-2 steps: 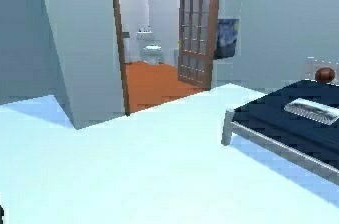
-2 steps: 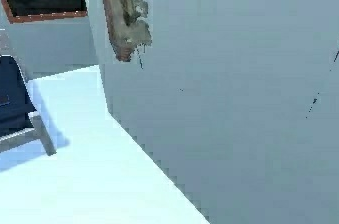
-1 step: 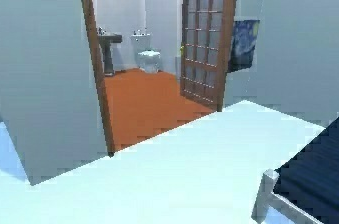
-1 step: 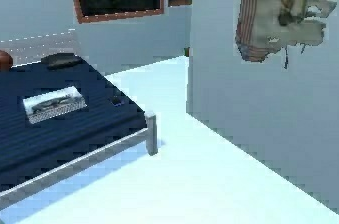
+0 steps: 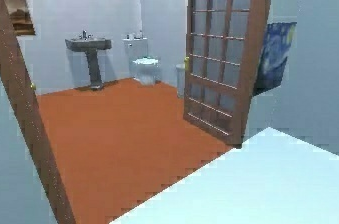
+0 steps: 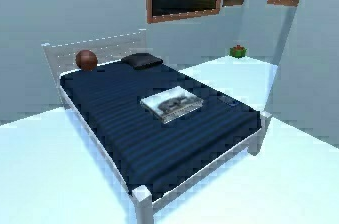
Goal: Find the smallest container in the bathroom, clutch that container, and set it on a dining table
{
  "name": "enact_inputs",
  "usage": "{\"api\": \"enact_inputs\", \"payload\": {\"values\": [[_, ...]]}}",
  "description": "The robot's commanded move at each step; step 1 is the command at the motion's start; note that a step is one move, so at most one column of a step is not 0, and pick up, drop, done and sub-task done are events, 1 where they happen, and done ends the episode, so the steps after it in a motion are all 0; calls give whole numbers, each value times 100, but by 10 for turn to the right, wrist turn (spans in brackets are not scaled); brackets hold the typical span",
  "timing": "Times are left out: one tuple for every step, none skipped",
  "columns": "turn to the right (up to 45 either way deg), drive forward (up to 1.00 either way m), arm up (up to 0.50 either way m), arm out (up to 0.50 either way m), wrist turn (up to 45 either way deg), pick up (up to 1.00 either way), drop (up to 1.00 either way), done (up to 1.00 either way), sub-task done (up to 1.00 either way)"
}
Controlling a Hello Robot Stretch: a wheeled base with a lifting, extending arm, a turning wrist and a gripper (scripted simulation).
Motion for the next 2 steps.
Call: {"api": "enact_inputs", "payload": {"values": [[30, 0, 0, 0, 0, 0, 0, 0, 0], [0, 85, 0, 0, 0, 0, 0, 0, 0]]}}
